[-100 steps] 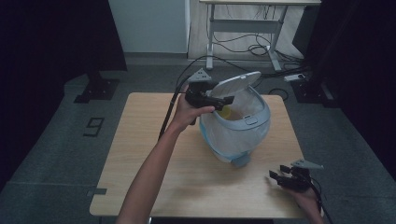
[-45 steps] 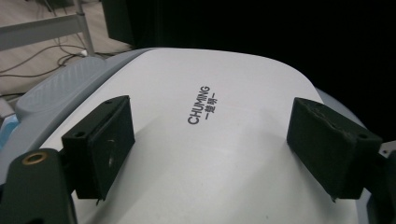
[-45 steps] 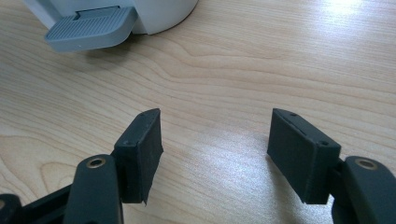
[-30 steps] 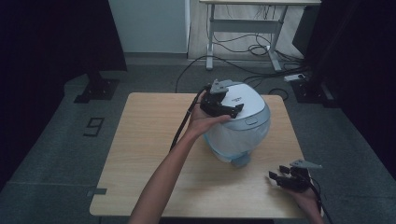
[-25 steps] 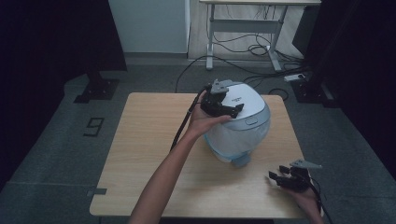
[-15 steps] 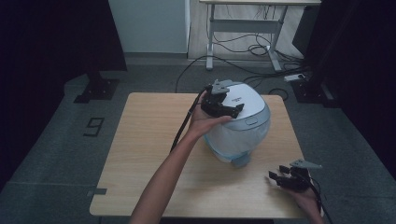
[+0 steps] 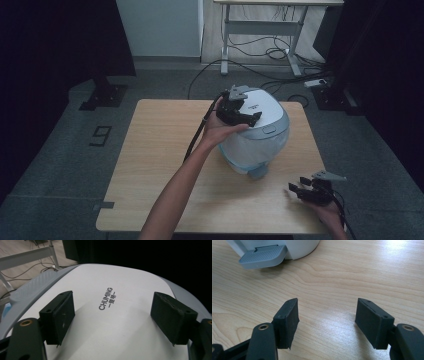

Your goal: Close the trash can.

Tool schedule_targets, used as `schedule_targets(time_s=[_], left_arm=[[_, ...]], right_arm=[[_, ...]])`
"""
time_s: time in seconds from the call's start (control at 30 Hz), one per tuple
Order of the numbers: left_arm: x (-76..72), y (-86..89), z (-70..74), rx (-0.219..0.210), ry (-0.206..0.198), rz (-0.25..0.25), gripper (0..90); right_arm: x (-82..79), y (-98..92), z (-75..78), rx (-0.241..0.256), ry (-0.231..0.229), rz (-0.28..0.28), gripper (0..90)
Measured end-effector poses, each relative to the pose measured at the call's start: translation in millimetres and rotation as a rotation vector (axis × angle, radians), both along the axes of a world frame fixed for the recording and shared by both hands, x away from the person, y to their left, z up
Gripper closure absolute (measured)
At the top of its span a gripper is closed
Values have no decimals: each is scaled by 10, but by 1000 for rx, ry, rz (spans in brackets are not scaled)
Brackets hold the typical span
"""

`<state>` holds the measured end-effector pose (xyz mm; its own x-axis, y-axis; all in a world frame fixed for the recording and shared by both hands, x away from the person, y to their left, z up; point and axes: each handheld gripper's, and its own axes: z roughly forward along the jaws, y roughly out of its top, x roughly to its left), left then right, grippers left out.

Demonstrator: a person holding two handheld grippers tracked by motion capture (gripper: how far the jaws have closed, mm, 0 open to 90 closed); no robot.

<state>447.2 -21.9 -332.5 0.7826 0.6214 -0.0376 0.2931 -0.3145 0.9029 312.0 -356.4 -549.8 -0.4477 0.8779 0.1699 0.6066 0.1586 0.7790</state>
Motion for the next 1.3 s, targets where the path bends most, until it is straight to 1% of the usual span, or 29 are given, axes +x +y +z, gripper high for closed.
schedule_targets(time_s=[0.07, 0.2, 0.27, 0.4, 0.6, 0.73, 0.83, 0.93, 1.1, 1.23, 1.3], left_arm=[[17, 19, 6, -23, 22, -10, 170], [31, 46, 12, -26, 28, -5, 166], [21, 59, 24, -30, 21, -3, 163], [-20, 100, 77, -55, -1, -6, 164], [-39, 144, 121, -66, -5, 0, 162], [-113, 282, 163, -104, -10, -15, 160], [-157, 393, 178, -121, -10, -15, 158], [-201, 473, 182, -110, -20, -13, 159], [-302, 615, 170, -129, -32, -23, 159], [-382, 726, 136, -128, -39, -25, 158], [-423, 788, 114, -136, -41, -23, 158]], right_arm=[[0, -5, 2, 3, 0, -1, 346], [1, -8, 3, 5, 0, -1, 346], [0, -5, 3, 3, 0, 0, 346], [-2, -4, 7, 5, -2, -1, 346], [-7, 7, 9, 3, -2, 1, 346], [-2, -3, 2, 3, 1, 1, 346], [2, -1, 4, 1, 1, 1, 346], [-7, -8, 17, 7, -5, -4, 346], [-9, -24, 20, 10, -5, -13, 346], [-8, -33, 19, 11, -6, -15, 346], [-8, -37, 21, 11, -7, -17, 346]])
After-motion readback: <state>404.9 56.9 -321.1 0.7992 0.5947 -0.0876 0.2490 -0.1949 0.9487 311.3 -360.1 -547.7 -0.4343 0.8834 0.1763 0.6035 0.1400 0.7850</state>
